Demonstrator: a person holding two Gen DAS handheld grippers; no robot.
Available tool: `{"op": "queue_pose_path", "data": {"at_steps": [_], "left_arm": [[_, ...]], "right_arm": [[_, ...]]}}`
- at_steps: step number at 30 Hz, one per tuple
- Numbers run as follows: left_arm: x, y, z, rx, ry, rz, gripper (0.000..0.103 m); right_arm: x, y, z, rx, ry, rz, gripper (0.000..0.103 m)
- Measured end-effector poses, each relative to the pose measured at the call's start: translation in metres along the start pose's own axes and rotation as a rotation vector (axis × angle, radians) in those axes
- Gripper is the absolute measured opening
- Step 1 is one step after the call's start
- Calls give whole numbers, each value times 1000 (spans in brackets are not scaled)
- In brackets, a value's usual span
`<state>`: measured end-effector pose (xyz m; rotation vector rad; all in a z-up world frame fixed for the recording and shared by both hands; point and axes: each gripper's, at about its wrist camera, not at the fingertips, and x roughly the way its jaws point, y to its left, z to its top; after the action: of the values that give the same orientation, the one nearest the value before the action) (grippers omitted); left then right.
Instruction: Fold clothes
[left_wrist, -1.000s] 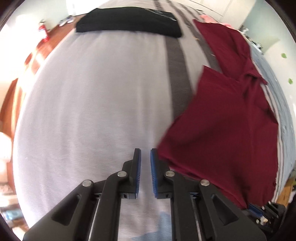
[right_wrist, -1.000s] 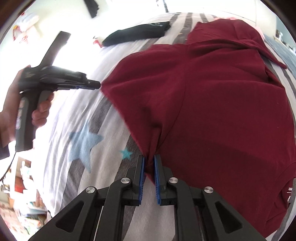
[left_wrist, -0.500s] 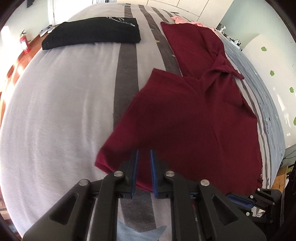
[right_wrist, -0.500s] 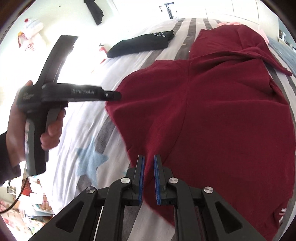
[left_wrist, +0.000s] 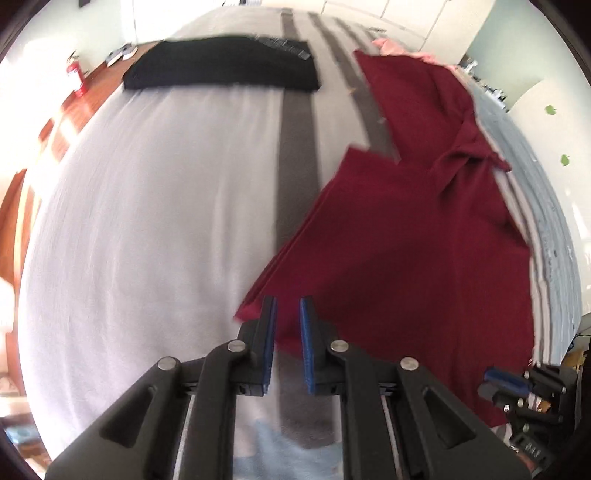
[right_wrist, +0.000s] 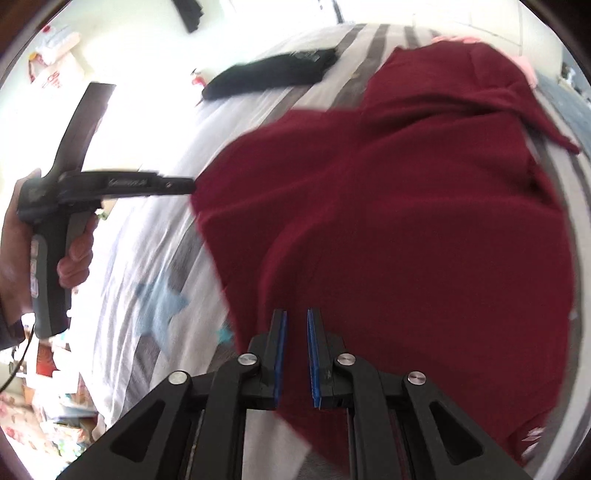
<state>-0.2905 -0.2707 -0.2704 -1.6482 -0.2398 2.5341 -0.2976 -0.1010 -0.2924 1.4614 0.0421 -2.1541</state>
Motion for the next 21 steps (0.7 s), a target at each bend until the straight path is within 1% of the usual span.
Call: {"op": "queue_pose_path", "data": {"at_steps": [2,5,7,9,12,14,15,17,19,21], "left_arm": [[10,-22,18,19,-16,-38,10],[30,-55,44,55,-33,-91,10],[50,-78,56,85,-28,-97,10],[71,-94,62,91,-13,-91,10],[93,-96,73,68,26,-28,9],[99,-90,72,46,23,-1,9],[99,-87,71,33,21,3,9],[97,-83,70,21,23,23,7],[97,-83,71,22,28,51,7],[99,-89,74,20,37,82,7]], "right_arm": [[-6,-28,20,30,-37,-43,14],[-3,-78,50,79,-84,-107,14],[0,-112,70,112,-112,-149,14],[4,-149,88,138,-133,-172,14],[13,-181,99,168,-135,-190,14],[14,-214,90,185,-109,-187,14],[16,-224,87,191,-102,-171,13],[18,-244,80,201,-90,-141,5],[9,-251,68,205,-92,-125,4],[4,-257,65,216,-93,-101,4]]}}
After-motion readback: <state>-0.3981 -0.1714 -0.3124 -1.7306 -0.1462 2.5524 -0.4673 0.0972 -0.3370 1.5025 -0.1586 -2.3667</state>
